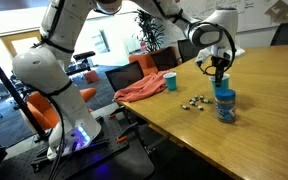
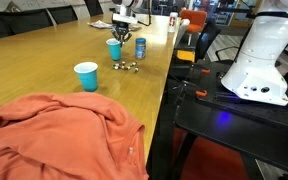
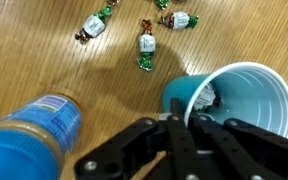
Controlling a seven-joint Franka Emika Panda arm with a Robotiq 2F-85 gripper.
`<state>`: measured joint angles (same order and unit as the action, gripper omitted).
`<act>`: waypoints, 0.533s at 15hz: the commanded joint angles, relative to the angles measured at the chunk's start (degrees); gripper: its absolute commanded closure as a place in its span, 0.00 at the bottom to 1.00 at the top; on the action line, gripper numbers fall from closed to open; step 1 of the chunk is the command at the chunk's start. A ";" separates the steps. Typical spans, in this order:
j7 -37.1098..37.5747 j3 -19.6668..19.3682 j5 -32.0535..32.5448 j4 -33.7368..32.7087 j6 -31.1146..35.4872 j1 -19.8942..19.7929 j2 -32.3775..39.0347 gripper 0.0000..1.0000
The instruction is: Pour some candy out of the cup on the right
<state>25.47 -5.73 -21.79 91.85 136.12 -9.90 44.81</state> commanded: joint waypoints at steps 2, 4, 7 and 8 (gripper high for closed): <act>0.95 0.66 -1.36 -0.87 -1.11 -0.09 -0.68 0.55; 0.67 0.73 -0.89 1.89 -1.67 0.60 -4.28 0.39; 1.31 0.09 0.39 7.04 -2.10 2.60 -11.55 0.17; 2.15 -0.69 1.67 8.60 -3.14 3.64 -14.08 0.11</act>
<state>25.49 -5.11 -21.74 92.81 135.90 -8.57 40.51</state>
